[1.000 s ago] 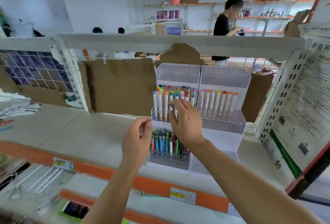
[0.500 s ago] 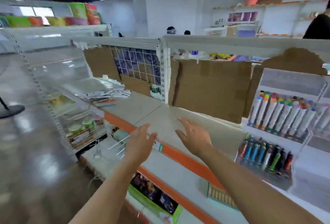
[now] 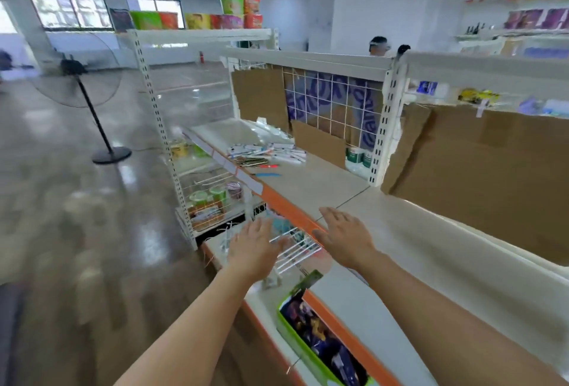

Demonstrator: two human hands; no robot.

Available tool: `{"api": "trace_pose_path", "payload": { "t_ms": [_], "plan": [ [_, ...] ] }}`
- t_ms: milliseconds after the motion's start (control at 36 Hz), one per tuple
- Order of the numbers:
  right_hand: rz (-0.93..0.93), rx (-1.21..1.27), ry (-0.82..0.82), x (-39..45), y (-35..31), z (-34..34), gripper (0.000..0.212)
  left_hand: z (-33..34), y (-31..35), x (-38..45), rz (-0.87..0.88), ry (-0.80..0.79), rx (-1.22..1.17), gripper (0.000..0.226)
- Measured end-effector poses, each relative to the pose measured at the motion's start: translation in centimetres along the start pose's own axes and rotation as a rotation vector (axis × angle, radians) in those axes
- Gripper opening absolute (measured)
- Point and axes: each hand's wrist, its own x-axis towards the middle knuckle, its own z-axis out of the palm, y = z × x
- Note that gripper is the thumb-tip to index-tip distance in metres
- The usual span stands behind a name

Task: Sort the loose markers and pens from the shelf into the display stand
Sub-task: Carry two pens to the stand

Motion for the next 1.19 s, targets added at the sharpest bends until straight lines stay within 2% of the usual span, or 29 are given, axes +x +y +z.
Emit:
{"api": "trace_pose_path", "payload": {
  "t_ms": [444, 945, 1028, 1195],
  "plan": [
    [-0.08, 0.014, -0.003, 17.2, -3.2, 1.1, 0.06, -1.8, -6.2, 13.1, -0.08, -0.006, 0.045, 0.063],
    [-0.05, -0.055, -0.12, 32.3, -4.0, 3.8, 0.067, -3.2, -11.7, 28.2, -0.041, -0.132, 0.05, 0.064],
    [-0.01, -0.063, -0.103, 34.7, -4.2, 4.4, 0.06, -3.7, -12.8, 30.8, 0.004, -0.161, 0.049, 0.065],
    [0.06, -0.092, -0.111, 38.6, -4.9, 5.3, 0.029, -4.0, -14.7, 36.1, 0.083, -0.135, 0.01, 0.062]
  ]
}}
